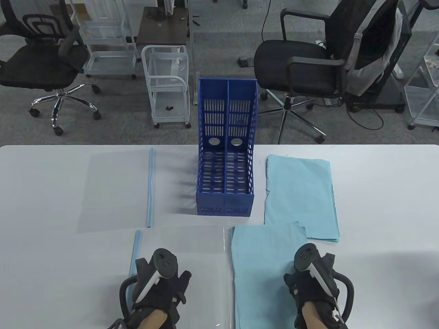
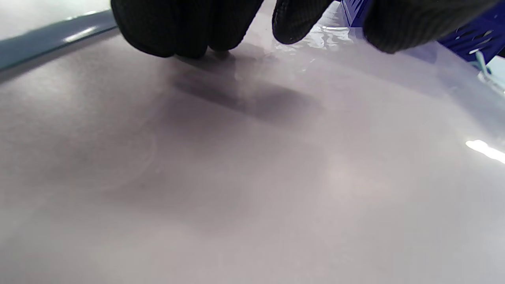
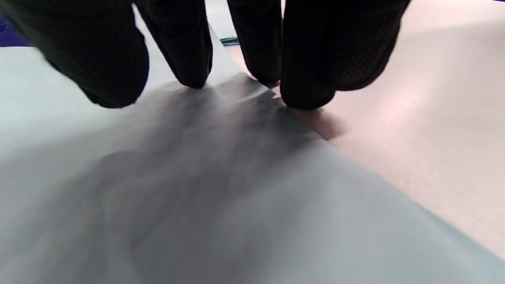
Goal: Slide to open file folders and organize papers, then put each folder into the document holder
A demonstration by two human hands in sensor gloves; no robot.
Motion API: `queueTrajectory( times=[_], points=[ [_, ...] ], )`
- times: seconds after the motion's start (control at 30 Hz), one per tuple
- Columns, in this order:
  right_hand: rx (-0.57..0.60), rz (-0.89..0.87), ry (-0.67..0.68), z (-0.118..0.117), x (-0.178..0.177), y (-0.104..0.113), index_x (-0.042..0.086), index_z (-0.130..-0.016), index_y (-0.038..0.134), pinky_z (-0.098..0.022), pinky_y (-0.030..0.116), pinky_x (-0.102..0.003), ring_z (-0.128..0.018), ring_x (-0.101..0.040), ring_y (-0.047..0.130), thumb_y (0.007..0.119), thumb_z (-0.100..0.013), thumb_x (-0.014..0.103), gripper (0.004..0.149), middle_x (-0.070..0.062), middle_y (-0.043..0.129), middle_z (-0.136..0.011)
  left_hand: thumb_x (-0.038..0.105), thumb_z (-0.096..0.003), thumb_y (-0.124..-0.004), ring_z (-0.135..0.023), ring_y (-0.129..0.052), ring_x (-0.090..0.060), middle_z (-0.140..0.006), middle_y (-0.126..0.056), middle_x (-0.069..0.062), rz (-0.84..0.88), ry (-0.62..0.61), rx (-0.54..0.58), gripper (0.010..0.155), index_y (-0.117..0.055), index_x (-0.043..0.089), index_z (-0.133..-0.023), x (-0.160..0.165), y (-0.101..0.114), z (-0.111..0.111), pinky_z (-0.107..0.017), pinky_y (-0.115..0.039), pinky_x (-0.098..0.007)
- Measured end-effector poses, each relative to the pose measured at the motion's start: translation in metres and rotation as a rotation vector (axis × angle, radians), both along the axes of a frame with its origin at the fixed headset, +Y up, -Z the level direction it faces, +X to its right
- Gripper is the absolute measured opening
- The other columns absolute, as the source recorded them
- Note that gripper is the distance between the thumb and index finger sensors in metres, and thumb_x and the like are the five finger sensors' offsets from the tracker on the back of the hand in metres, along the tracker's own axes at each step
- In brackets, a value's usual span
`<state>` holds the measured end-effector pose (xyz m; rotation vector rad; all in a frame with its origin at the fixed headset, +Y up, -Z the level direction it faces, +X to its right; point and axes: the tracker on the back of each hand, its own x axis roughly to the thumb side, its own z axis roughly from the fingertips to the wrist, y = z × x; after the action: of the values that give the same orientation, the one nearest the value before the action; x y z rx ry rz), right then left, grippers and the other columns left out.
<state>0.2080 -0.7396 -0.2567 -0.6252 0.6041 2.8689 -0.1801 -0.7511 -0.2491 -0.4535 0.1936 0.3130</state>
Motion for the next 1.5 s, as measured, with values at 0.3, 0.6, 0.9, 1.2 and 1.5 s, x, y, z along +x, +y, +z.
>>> queueTrajectory(
  times=[0.3, 0.6, 0.9, 1.2, 1.5],
  points=[
    [0.004, 0.002, 0.024, -0.001, -0.003, -0.001, 0.034, -0.104, 0.068, -0.061, 0.074, -0.057, -0.081, -0.043, 0.084, 0.085, -0.044, 0.056, 0.066, -0.017, 0.062, -0.111, 0.064, -0.0449, -0.074, -0.096, -0.076, -0.045, -0.112, -0.069, -0.016, 0.043, -0.038, 0.003, 0.075, -0.064, 0.030, -0.111, 0.001, 0.000, 0.001, -0.067, -0.075, -0.057],
    [0.008, -0.002, 0.043, -0.001, -0.007, -0.003, 0.034, -0.103, 0.069, -0.060, 0.075, -0.056, -0.080, -0.043, 0.085, 0.085, -0.044, 0.056, 0.066, -0.018, 0.064, -0.110, 0.064, -0.0453, -0.073, -0.095, -0.076, -0.043, -0.112, -0.069, -0.014, 0.161, -0.148, -0.022, 0.075, -0.062, 0.031, -0.112, 0.021, -0.001, 0.009, -0.067, -0.075, -0.056],
    [0.010, -0.040, 0.074, -0.001, -0.010, -0.002, 0.033, -0.103, 0.070, -0.060, 0.076, -0.055, -0.079, -0.041, 0.087, 0.084, -0.044, 0.056, 0.065, -0.018, 0.065, -0.109, 0.062, -0.0466, -0.071, -0.101, -0.066, -0.038, -0.117, -0.062, -0.007, 0.439, -0.363, -0.007, 0.073, -0.057, 0.031, -0.111, 0.062, -0.018, 0.013, -0.074, -0.067, -0.053],
    [0.028, -0.159, 0.097, -0.001, -0.005, -0.002, 0.031, -0.103, 0.068, -0.059, 0.078, -0.054, -0.078, -0.039, 0.089, 0.083, -0.044, 0.055, 0.066, -0.015, 0.068, -0.107, 0.054, -0.0469, -0.075, -0.118, -0.054, -0.025, -0.120, -0.062, 0.013, 0.948, -0.554, -0.106, 0.062, -0.068, 0.038, -0.106, 0.084, -0.030, 0.003, -0.083, -0.046, -0.061],
    [0.029, -0.208, 0.087, -0.001, 0.001, -0.001, 0.029, -0.104, 0.067, -0.059, 0.078, -0.055, -0.078, -0.040, 0.089, 0.081, -0.045, 0.055, 0.065, -0.014, 0.070, -0.107, 0.044, -0.0477, -0.082, -0.109, -0.060, -0.035, -0.115, -0.066, -0.004, 1.154, -0.154, 0.113, 0.060, -0.075, 0.021, -0.103, 0.051, -0.018, -0.005, -0.079, -0.055, -0.058]
  ],
)
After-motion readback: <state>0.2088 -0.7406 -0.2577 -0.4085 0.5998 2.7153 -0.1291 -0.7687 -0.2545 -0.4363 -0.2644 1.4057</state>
